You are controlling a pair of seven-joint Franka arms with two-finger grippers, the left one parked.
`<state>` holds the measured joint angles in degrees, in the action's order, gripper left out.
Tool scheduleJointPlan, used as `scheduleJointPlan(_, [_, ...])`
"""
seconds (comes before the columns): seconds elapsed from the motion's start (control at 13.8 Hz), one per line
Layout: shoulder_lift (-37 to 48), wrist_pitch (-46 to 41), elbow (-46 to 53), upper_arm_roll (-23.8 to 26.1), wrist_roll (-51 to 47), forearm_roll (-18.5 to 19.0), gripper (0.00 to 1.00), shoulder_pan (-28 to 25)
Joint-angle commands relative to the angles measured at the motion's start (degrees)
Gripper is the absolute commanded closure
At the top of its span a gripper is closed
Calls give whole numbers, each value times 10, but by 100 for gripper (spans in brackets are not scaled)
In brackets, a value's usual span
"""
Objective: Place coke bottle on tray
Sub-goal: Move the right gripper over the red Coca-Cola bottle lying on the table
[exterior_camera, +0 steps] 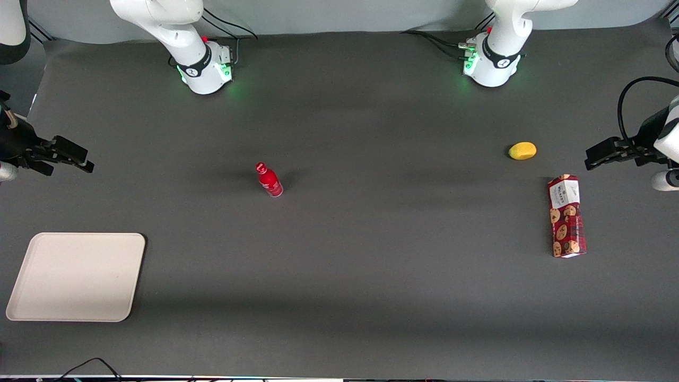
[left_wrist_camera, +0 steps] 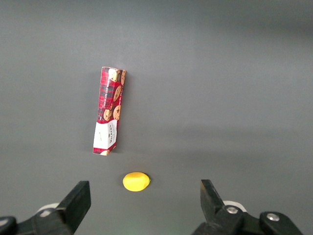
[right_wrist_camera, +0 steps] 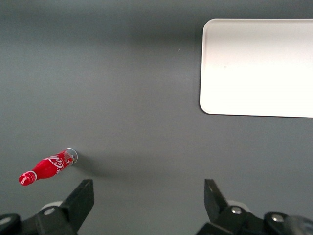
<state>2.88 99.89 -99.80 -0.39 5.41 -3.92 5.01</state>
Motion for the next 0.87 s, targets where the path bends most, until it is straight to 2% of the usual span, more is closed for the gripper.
scheduleJointPlan(0.0, [-5,-1,8,-5,-11,-10,0,-4])
scheduleJointPlan(0.36, [-7,-3,-11,6,-31,-17,0,-6])
scheduleJointPlan(0.58, [-13,39,-32,94,-176,-18,0,-8])
scheduleJointPlan(0.8, [-17,65,-70,178,-229,-12,0,-9])
